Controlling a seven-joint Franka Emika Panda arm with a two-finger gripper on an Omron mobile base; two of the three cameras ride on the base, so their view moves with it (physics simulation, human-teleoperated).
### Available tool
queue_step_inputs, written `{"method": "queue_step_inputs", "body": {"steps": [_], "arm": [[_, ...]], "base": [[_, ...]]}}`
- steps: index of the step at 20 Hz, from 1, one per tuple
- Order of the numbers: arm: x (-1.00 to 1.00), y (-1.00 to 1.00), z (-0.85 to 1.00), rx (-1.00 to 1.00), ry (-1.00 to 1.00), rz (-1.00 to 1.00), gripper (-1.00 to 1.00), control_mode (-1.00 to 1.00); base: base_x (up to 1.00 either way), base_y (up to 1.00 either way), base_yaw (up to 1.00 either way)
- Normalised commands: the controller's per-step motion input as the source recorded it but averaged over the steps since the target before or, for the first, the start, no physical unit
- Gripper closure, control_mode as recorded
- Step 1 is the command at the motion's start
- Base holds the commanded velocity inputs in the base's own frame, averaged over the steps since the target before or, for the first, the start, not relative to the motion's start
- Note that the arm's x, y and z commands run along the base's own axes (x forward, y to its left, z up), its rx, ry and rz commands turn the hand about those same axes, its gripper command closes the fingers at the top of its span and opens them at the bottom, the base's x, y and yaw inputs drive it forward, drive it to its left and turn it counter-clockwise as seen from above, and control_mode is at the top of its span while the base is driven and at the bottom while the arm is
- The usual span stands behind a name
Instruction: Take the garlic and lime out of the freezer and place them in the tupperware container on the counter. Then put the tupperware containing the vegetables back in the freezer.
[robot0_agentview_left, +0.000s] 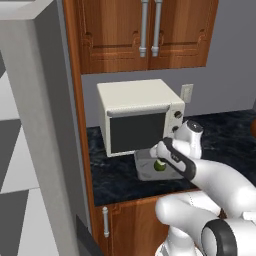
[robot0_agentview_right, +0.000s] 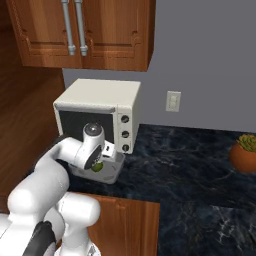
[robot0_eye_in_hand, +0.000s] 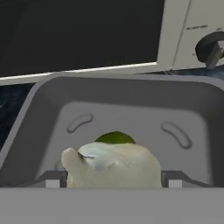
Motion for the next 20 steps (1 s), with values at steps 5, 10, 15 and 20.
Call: {"method": "queue_step_inputs", "body": {"steps": [5,10,15,20], "arm": [[0.2,0.0,-0.13,0.0,0.01,0.0,-1.0,-1.0],[0.2,0.0,0.0,0.0,0.06,0.0,-1.0,-1.0],[0.14,-0.04,-0.09,0.0,0.02,0.0,-1.0,-1.0],[-0.18,-0.14,0.01,0.02,0.0,0.01,-1.0,-1.0]], "base": [[0.0,0.0,0.0],[0.0,0.0,0.0],[0.0,0.0,0.0],[0.0,0.0,0.0]]}}
